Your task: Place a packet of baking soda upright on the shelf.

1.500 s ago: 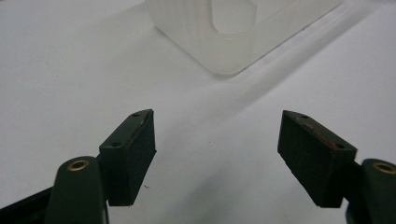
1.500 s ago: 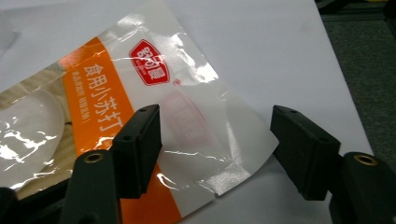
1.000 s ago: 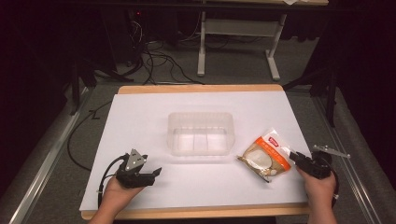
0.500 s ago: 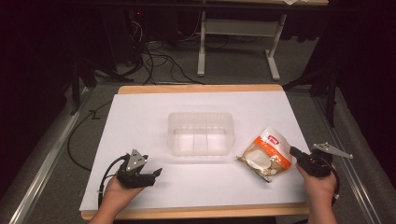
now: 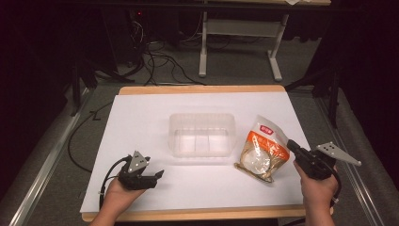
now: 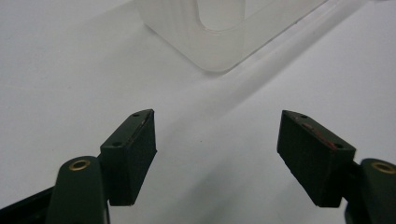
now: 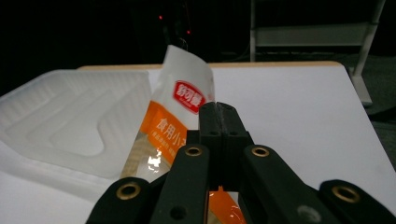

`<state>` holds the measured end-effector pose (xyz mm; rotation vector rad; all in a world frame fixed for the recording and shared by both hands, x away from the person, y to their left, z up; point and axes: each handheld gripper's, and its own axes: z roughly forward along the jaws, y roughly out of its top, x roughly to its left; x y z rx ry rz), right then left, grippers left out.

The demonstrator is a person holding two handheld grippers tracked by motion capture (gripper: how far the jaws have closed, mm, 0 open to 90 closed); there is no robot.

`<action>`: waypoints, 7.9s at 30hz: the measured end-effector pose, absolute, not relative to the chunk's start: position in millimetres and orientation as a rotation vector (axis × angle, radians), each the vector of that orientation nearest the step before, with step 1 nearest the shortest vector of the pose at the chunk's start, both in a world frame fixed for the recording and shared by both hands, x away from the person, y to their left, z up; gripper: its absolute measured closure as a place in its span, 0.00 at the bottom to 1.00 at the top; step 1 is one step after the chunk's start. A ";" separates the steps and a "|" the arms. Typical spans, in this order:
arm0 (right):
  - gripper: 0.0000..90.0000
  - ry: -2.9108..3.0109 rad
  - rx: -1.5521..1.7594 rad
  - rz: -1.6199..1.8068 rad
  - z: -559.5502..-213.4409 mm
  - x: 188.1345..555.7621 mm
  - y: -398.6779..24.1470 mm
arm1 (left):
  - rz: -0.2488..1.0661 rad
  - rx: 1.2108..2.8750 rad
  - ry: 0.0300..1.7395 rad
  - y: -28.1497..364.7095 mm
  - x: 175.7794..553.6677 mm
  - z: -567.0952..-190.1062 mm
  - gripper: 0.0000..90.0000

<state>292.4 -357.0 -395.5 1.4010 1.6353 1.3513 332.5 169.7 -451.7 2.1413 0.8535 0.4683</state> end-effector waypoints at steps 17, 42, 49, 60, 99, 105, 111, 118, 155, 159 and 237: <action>1.00 1.578 1.175 1.427 -350.3 272.6 -322.9 | 0.465 2.143 0.852 169.7 332.6 -451.8 0.32; 1.00 1.634 1.125 1.435 -364.4 259.6 -305.9 | 0.472 2.139 0.846 170.5 331.5 -450.1 0.32; 1.00 1.680 1.095 1.408 -367.5 254.4 -293.2 | 0.477 2.138 0.846 171.5 330.9 -449.4 0.32; 1.00 1.506 1.254 1.401 -371.2 256.3 -338.1 | 0.471 2.145 0.842 169.7 331.7 -450.5 0.32; 1.00 1.538 1.193 1.385 -328.2 295.9 -311.8 | 0.466 2.118 0.778 156.6 337.9 -445.3 0.33; 1.00 1.491 1.212 1.401 -320.5 317.6 -314.5 | 0.465 2.113 0.778 157.5 338.7 -445.5 0.33; 1.00 1.535 1.226 1.375 -343.1 320.6 -308.8 | 0.462 2.118 0.777 157.6 339.0 -445.5 0.33; 1.00 1.520 1.207 1.375 -361.3 286.4 -308.6 | 0.465 2.127 0.767 155.4 337.4 -445.8 0.33; 1.00 1.611 1.380 1.232 -407.5 288.0 -313.5 | 0.479 2.098 0.762 155.9 332.9 -443.4 0.33; 1.00 1.624 1.368 1.220 -405.9 289.0 -315.3 | 0.481 2.084 0.774 161.0 330.5 -441.6 0.33; 1.00 1.682 1.077 1.564 -318.9 355.7 -163.4 | 0.473 2.008 0.833 179.7 326.0 -436.4 0.33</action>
